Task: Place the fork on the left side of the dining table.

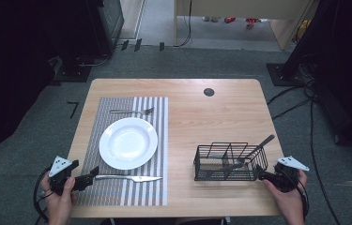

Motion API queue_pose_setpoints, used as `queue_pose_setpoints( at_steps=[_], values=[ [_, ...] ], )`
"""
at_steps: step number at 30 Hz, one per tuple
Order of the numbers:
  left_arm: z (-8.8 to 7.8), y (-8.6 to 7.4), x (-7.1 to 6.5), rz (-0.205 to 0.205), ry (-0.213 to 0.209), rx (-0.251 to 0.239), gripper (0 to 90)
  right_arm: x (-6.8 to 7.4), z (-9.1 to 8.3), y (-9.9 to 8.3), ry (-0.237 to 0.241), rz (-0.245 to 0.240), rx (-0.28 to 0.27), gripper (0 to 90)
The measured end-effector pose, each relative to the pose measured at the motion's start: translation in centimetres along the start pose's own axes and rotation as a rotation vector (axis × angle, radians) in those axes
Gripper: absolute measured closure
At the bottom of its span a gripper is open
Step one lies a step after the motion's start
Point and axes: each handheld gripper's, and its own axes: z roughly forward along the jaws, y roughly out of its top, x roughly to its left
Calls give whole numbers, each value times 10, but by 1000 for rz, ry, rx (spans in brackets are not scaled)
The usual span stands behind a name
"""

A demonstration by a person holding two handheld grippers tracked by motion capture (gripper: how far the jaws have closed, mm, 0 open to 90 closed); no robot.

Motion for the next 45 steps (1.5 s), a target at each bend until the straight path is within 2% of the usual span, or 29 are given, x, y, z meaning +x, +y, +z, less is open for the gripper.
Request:
queue_pose_setpoints(
  at_steps=[3,6,11,45],
  values=[
    [5,-3,-1,20,18,18,104,0,0,0,0,-1,-1,132],
    [10,-6,-1,16,17,37,104,0,0,0,0,0,0,132],
    [18,-12,-5,39,35,86,104,0,0,0,0,-1,0,132],
    [19,-13,-5,41,32,79,100,0,0,0,0,-1,0,132]
  ],
)
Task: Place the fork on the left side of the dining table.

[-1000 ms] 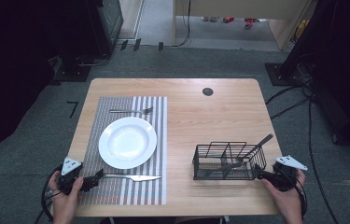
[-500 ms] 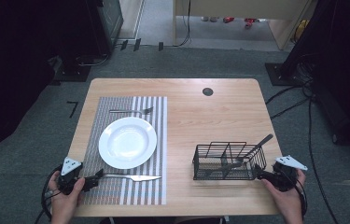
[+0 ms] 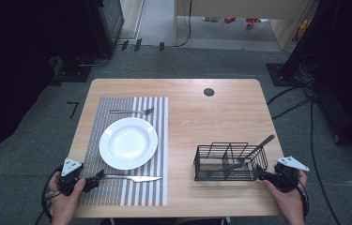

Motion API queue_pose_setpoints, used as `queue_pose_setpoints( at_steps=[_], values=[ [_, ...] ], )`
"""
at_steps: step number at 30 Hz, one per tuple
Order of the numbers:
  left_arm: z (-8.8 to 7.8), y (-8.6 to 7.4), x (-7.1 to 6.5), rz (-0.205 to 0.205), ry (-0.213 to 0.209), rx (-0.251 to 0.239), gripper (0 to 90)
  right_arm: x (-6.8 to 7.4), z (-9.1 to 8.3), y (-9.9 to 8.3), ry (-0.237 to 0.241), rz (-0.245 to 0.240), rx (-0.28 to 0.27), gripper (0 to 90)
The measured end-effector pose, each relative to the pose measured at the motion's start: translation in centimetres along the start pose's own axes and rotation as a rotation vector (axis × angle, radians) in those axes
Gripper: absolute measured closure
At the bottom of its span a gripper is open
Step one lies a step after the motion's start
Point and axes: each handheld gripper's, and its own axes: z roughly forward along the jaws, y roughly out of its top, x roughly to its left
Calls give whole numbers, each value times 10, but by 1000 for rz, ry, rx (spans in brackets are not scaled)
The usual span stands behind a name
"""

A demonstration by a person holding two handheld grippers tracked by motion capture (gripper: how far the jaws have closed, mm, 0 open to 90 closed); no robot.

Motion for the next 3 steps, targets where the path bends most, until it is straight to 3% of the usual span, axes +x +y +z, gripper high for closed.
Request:
queue_pose_setpoints(
  at_steps=[3],
  values=[
    [0,0,0,1,-2,0,100,0,0,0,0,0,0,132]
  ],
)
